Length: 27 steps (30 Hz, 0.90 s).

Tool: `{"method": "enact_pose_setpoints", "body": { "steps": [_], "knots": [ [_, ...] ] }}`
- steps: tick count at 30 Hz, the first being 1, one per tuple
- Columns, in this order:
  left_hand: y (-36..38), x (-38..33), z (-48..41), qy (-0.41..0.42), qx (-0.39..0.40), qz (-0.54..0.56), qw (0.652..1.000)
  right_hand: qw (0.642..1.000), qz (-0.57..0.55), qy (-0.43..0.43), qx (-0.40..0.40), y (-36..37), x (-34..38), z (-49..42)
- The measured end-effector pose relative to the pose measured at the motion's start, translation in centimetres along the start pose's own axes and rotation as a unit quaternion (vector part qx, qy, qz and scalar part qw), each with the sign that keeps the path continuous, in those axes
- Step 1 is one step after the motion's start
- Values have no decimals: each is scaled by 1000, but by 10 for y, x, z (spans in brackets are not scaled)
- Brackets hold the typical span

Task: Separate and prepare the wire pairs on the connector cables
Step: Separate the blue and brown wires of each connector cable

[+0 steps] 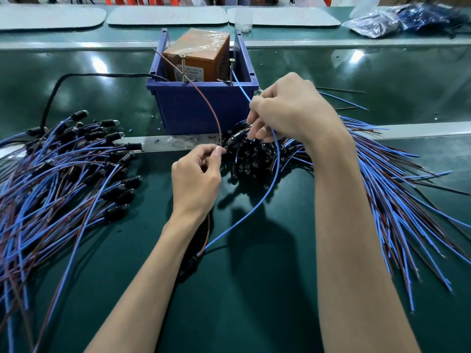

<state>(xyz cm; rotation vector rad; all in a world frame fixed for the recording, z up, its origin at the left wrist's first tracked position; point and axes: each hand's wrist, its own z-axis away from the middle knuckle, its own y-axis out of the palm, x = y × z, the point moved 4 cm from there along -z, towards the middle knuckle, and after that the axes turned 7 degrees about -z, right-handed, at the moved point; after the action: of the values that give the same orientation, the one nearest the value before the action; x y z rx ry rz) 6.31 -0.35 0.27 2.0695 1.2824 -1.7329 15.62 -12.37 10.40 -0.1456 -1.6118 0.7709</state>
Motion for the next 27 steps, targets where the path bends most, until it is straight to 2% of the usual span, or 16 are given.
{"method": "enact_pose_setpoints", "body": {
  "steps": [16,27],
  "knots": [
    [0,-18,12,58,124,134,982,999,-17,0,35,1,7,7],
    [-3,-30,16,106,139,76,982,998,-6,5,65,0,10,12]
  ]
}}
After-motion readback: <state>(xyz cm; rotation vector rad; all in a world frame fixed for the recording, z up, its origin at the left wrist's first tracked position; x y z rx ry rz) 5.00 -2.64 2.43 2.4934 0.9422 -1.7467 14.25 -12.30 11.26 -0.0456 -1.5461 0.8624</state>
